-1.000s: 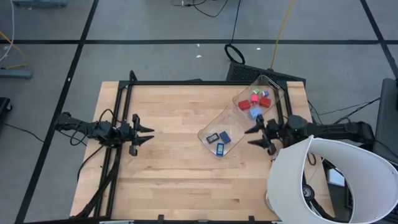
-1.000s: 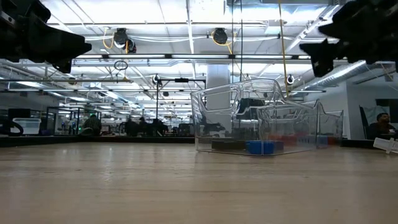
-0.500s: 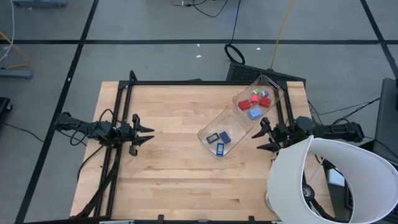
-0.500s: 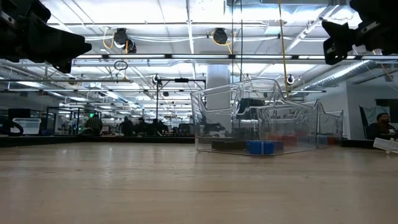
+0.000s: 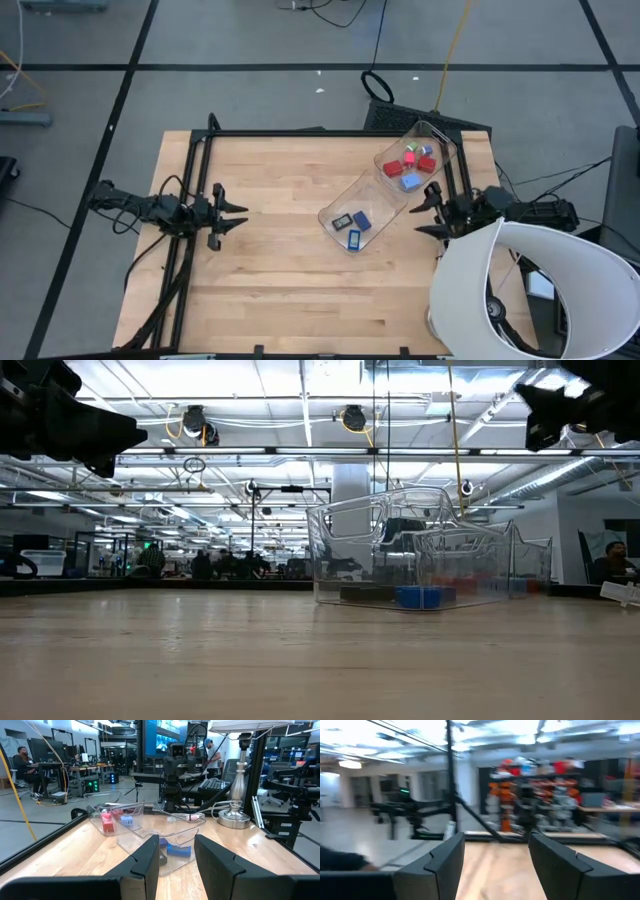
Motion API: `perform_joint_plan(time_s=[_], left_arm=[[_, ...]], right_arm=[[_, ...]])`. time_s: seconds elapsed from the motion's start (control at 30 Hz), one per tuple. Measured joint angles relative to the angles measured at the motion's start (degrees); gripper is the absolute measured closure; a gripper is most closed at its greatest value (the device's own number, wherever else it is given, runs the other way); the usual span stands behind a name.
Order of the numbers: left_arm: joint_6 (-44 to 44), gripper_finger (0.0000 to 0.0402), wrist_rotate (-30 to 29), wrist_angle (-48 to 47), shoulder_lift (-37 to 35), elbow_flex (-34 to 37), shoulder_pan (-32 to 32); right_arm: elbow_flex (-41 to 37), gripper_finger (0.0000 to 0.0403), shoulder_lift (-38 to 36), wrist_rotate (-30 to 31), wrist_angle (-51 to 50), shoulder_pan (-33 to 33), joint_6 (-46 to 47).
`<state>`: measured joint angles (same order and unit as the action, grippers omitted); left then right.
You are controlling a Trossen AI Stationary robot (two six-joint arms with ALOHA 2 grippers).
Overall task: Pick & Place Office items
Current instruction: Return to Home Position
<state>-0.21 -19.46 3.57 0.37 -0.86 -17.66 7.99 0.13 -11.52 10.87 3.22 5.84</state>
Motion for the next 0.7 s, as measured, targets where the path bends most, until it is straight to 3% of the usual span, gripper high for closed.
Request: perform_joint_plan(time_s=[0.17,0.37,0.7], left_arm=[[0.0,0.0279,0.0,0.3,0.0,0.0,0.0],[0.0,0.0279,0.0,0.4,0.0,0.0,0.0],[0.0,0.0279,0.0,0.4,0.0,0.0,0.0]], right_arm=[[-1.5,0.0190,0.0,5.6,-1.0,0.0,-1.6],[-4.9,0.0190,0.0,5.8,2.4,0.0,-2.1],[-5.4,0.0190,0.0,7.2,-1.1,0.0,-3.8]])
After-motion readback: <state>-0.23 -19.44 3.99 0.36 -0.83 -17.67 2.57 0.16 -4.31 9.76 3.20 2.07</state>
